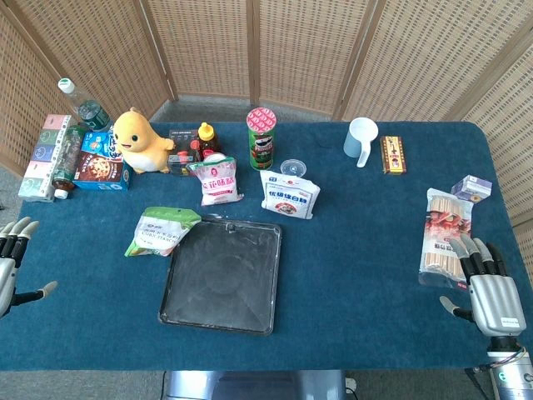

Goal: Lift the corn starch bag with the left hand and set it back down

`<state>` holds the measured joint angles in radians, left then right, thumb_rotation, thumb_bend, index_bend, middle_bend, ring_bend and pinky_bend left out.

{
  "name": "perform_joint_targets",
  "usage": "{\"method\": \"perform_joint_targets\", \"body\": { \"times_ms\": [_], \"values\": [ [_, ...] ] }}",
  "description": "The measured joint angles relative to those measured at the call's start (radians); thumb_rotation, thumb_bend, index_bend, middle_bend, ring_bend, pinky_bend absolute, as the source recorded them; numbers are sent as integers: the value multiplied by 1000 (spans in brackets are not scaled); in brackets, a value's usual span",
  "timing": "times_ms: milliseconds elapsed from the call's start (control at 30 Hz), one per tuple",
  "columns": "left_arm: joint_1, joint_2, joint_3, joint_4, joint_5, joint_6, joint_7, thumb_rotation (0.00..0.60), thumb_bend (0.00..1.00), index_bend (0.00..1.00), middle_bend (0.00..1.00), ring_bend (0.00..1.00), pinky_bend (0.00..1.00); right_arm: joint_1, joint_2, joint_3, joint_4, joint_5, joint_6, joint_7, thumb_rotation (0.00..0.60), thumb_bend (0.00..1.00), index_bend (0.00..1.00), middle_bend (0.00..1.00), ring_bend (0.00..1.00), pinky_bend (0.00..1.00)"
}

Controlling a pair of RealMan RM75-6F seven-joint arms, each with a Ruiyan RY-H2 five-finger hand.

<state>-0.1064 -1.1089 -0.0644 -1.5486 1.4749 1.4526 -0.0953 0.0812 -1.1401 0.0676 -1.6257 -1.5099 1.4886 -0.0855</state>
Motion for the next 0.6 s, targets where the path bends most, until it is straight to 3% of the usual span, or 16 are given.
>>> {"method": "perform_joint_targets", "body": {
  "times_ms": [333, 600],
  "values": [
    [-18, -19, -12, 28, -28, -33, -21, 600, 0, 0, 0, 0, 41, 1, 6, -6, -4, -3, -8, 17, 600, 2, 0, 0, 0, 38],
    [-82, -73, -34, 100, -52, -139, -144, 600, 0, 0, 0, 0, 41, 2, 11, -1, -5, 6, -12, 30, 600, 2, 0, 0, 0, 38]
  ]
}}
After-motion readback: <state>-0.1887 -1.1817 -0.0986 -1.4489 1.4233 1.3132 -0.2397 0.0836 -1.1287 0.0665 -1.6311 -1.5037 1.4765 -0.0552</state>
